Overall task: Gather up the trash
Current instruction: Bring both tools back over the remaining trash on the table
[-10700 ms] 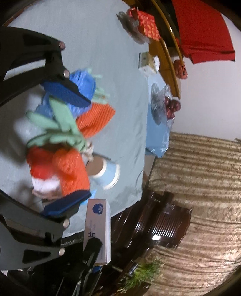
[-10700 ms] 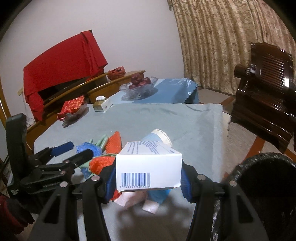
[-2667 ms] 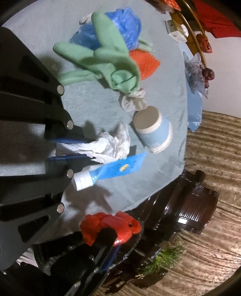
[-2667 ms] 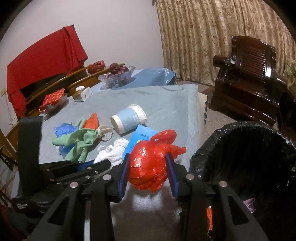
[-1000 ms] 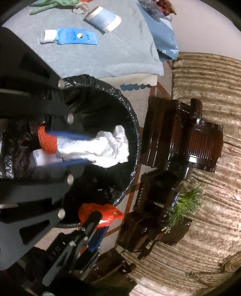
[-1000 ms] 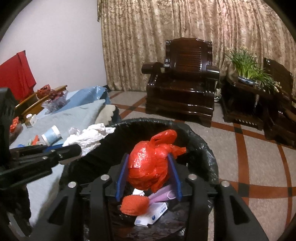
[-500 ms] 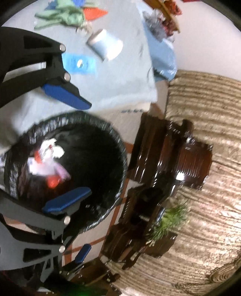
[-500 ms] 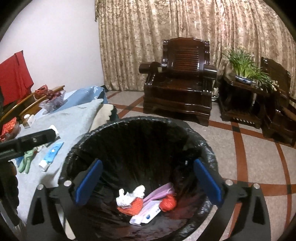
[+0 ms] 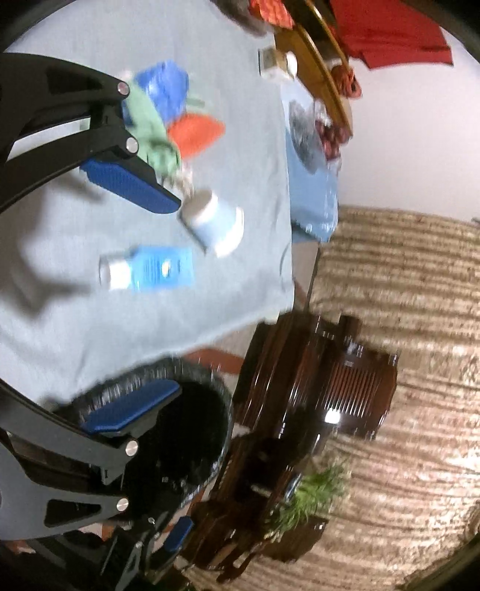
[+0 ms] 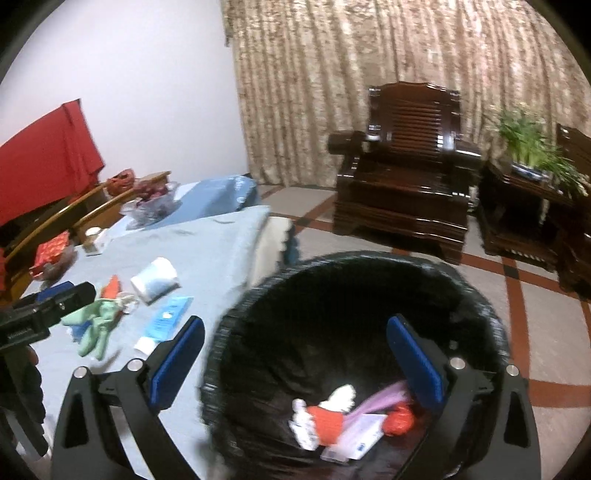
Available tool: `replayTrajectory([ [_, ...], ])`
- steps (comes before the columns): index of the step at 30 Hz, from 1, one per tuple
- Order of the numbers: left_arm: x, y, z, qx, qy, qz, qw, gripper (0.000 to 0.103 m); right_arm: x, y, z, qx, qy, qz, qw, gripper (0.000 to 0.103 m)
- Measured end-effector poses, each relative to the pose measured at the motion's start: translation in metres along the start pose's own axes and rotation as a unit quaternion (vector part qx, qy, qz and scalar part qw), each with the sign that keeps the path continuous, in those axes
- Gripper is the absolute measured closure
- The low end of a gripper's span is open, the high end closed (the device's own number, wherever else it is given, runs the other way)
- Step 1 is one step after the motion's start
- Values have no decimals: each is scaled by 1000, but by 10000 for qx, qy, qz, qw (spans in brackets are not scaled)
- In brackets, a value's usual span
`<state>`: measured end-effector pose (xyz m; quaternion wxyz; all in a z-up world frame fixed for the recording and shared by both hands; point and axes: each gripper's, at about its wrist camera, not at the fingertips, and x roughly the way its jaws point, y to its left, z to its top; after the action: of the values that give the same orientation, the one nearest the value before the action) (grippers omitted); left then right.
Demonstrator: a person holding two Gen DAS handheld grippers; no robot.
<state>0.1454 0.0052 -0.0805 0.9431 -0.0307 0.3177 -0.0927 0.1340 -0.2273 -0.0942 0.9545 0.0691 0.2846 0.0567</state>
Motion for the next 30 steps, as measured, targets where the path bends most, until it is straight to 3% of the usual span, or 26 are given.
replayTrajectory([
  [13,-37,114,-18,-371,-141,1253,9913,14,45,123,4,-577,153,948,9937,6],
  [30,-52,203,-42,-878,-138,1848,9787,14,109,253,-23,-975,555,1517,9820,6],
])
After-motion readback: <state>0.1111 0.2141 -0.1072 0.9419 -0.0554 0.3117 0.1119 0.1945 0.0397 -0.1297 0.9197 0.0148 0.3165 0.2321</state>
